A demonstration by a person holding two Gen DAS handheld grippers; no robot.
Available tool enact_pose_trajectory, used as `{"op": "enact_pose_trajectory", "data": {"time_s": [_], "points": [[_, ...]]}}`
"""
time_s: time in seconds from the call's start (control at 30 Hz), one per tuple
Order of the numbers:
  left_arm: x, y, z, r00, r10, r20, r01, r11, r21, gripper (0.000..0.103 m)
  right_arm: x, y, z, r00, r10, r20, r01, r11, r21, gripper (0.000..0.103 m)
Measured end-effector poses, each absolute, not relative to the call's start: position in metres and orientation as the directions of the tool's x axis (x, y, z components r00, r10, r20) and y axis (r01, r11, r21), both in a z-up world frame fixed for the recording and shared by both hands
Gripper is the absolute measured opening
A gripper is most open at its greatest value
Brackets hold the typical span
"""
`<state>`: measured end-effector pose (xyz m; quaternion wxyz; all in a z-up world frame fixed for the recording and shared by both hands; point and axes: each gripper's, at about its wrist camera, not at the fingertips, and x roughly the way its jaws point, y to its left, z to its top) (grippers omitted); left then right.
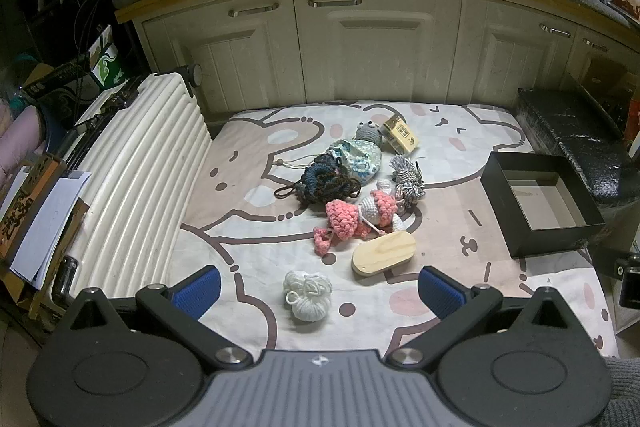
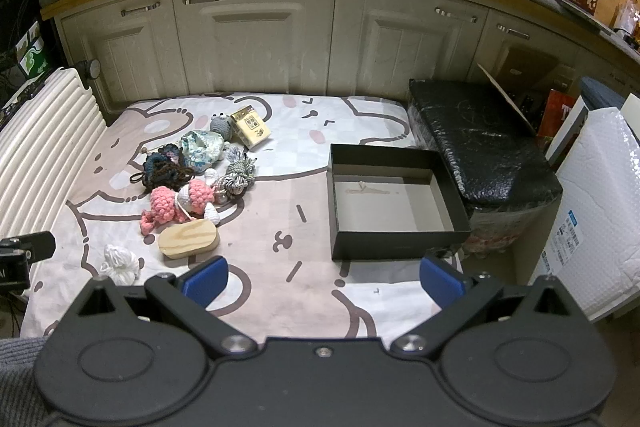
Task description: Organize objects
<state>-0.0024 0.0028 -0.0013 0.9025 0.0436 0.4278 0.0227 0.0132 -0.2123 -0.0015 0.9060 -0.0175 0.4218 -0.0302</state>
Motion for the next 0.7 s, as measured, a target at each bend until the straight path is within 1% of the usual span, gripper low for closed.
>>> {"op": "enact_pose_trajectory", "data": {"time_s": [0.7], "points": [[-0.0012, 0.0014, -0.0007, 0.632, 0.078, -0.771, -0.006, 0.995, 0.096, 0.103, 0.014, -0.213, -0.0015, 0.642, -0.069, -0.764, 0.04, 0.998, -0.056, 0.103]]}}
